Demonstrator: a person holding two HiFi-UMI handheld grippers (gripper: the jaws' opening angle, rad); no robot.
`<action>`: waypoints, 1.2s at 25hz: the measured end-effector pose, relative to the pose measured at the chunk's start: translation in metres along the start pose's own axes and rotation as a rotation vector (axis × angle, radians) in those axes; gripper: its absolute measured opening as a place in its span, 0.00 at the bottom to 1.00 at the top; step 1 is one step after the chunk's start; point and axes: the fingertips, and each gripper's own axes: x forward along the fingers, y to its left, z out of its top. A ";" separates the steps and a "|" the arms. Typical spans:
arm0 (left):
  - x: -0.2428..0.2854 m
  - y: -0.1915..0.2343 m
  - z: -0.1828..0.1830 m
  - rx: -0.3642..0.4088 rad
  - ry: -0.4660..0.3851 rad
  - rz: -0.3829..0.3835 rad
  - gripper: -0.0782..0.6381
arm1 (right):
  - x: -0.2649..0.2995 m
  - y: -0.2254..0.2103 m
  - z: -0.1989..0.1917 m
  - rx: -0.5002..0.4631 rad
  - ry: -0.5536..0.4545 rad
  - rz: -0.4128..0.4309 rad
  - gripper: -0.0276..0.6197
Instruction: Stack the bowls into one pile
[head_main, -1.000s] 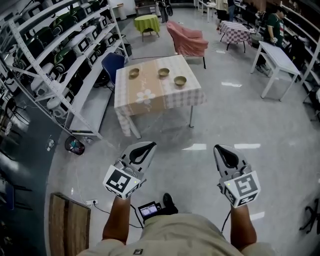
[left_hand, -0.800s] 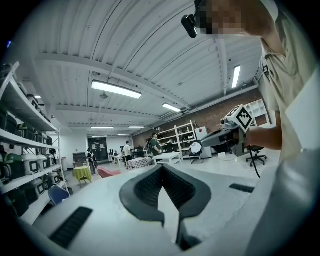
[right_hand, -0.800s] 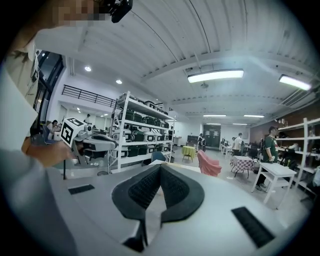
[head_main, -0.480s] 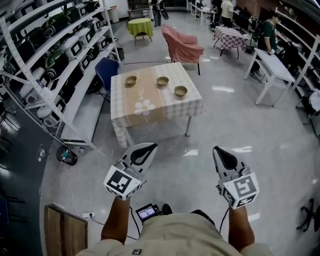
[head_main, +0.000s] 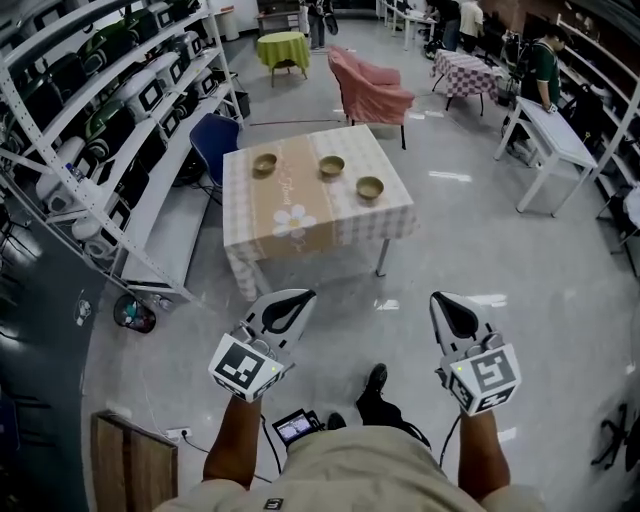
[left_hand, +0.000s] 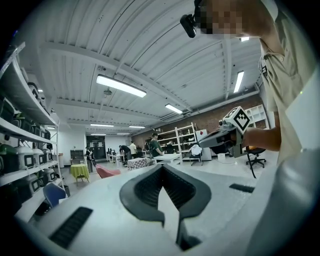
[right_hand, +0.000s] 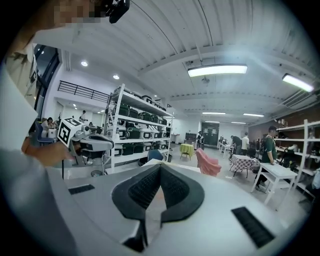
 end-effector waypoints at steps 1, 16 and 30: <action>0.003 0.005 -0.002 0.000 0.005 0.003 0.12 | 0.007 -0.003 0.000 0.001 -0.001 0.006 0.05; 0.126 0.081 -0.022 -0.008 0.085 0.070 0.12 | 0.125 -0.119 -0.016 0.050 -0.002 0.085 0.05; 0.232 0.129 -0.010 0.032 0.146 0.143 0.12 | 0.202 -0.221 -0.030 0.073 -0.008 0.160 0.05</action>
